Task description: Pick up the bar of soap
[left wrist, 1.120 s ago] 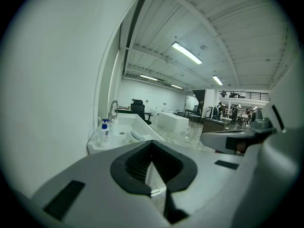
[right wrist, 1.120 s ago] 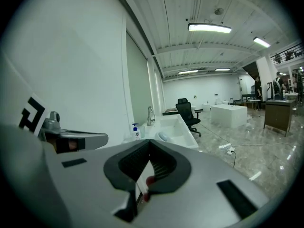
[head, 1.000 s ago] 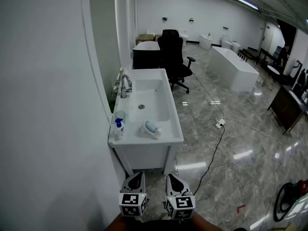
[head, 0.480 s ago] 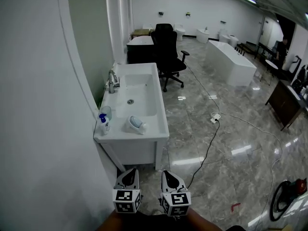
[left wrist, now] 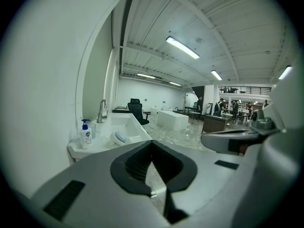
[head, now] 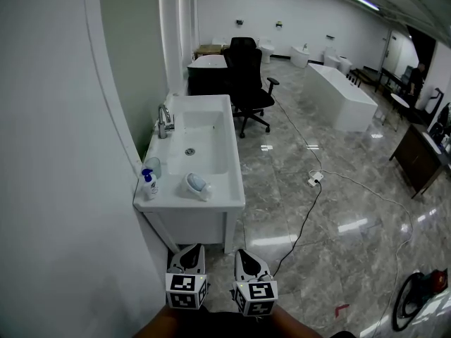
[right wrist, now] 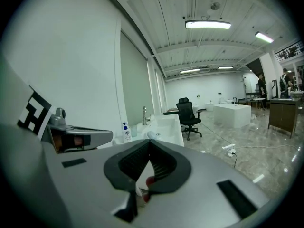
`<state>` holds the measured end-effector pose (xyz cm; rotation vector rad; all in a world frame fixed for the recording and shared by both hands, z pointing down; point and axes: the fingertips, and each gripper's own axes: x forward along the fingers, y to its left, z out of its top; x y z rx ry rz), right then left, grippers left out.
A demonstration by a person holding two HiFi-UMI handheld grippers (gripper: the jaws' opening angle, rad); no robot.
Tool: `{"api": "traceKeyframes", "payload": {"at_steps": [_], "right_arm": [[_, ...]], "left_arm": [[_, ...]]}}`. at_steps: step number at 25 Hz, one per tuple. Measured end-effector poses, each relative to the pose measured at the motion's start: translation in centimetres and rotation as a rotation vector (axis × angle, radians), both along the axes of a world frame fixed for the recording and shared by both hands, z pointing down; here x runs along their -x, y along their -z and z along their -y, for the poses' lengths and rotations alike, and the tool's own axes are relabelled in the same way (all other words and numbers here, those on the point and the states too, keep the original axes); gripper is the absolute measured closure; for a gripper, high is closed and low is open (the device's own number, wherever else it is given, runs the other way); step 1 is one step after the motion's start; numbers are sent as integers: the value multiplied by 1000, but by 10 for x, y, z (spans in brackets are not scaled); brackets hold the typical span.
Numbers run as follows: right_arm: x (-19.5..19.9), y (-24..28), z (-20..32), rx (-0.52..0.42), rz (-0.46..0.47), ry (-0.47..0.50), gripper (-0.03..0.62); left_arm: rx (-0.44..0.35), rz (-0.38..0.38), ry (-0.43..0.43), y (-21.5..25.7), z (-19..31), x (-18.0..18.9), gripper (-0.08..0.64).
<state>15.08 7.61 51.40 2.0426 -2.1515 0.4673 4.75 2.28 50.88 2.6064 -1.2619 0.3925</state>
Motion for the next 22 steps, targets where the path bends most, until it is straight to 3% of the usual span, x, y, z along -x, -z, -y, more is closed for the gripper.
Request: {"api": "traceKeyframes", "payload": {"at_steps": [12,22], "right_arm": [[-10,11,45,-18,-28,-22,588],[8,11,93,-17,-11,-11,588]], "left_arm": [[3,-6,-48,-3,48,-19,558],[-2,-40,-26,4,100,0,558]]}}
